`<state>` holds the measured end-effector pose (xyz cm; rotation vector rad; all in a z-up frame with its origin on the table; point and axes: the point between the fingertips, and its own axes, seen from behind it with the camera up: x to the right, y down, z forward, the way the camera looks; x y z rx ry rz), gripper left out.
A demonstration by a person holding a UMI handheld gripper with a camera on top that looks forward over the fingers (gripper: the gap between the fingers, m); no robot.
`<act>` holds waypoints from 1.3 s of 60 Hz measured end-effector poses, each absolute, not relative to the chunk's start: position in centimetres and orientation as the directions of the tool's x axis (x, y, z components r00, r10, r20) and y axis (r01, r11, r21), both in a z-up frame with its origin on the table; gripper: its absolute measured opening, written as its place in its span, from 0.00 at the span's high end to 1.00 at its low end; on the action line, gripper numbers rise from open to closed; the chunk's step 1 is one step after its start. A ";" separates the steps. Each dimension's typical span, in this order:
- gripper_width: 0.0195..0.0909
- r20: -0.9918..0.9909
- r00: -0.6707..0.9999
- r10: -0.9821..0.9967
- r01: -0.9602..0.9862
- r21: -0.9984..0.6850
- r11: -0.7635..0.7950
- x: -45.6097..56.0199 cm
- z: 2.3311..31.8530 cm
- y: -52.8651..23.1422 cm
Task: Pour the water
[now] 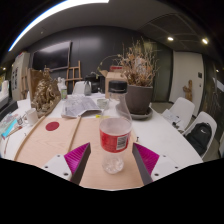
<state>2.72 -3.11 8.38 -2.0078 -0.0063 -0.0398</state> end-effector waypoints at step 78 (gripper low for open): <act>0.90 0.951 0.308 -0.016 0.938 -0.307 -0.162 -23.1 27.0 18.2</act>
